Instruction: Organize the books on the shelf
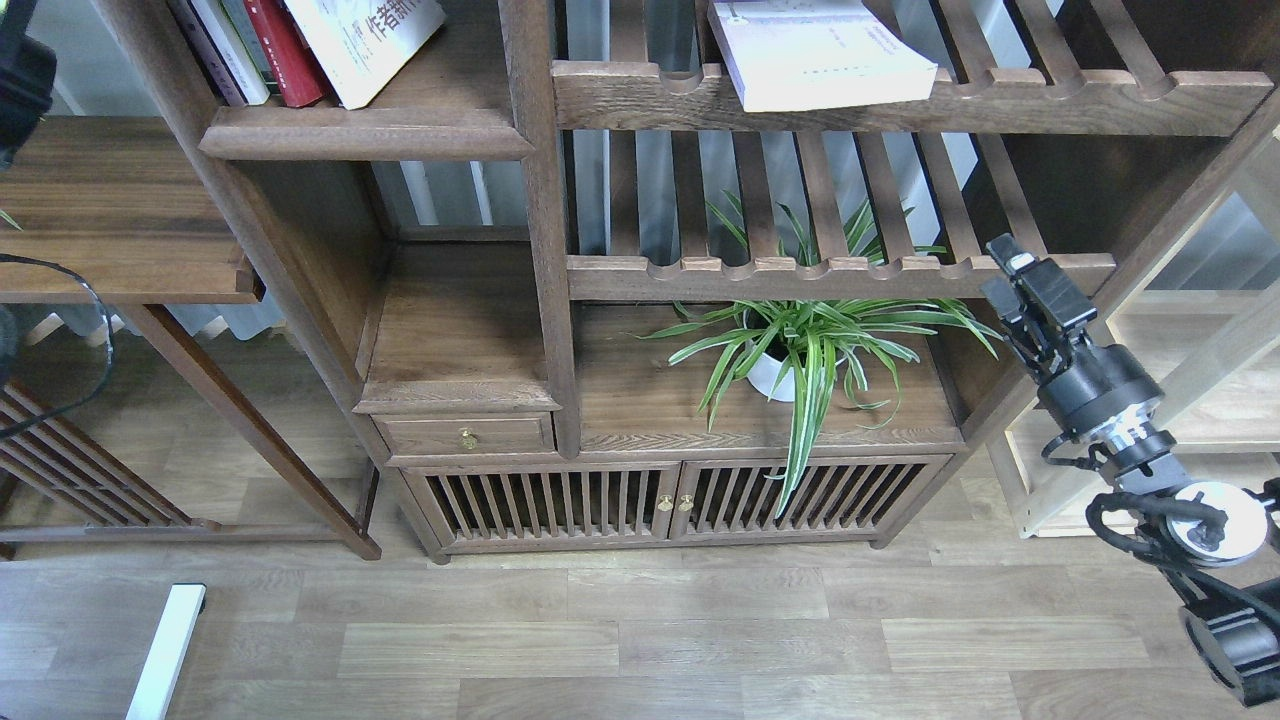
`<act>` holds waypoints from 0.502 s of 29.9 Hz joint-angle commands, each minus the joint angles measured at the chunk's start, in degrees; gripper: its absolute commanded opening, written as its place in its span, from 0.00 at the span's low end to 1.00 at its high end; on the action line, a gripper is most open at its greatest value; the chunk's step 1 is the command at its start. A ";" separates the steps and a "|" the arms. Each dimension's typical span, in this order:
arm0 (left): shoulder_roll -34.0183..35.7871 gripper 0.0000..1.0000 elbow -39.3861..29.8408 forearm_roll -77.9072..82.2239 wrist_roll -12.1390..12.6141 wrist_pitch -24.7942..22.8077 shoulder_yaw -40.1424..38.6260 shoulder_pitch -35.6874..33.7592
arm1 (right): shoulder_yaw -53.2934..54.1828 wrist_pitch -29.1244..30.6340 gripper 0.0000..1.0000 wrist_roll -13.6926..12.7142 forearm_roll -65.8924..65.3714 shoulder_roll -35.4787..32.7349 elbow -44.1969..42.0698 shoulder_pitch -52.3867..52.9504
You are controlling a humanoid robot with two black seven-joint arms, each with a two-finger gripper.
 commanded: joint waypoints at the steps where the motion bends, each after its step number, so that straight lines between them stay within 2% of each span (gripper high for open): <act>1: 0.66 0.60 -3.32 -0.39 0.26 -0.10 -1.44 1.30 | 1.31 0.00 0.83 0.13 0.03 -0.26 -0.08 -0.26; 6: 3.81 0.61 -8.86 -0.92 0.26 -0.10 -3.55 4.20 | 2.89 0.00 0.84 0.30 0.20 -0.17 -0.17 -1.14; 11: 8.82 0.62 -17.20 -1.53 0.26 -0.18 -7.50 10.96 | 3.60 0.00 0.84 0.30 0.20 0.00 -0.17 -1.93; 15: 9.88 0.62 -23.36 -3.73 0.26 -0.62 -12.24 17.56 | 3.60 0.00 0.84 0.30 0.20 0.09 -0.17 -2.90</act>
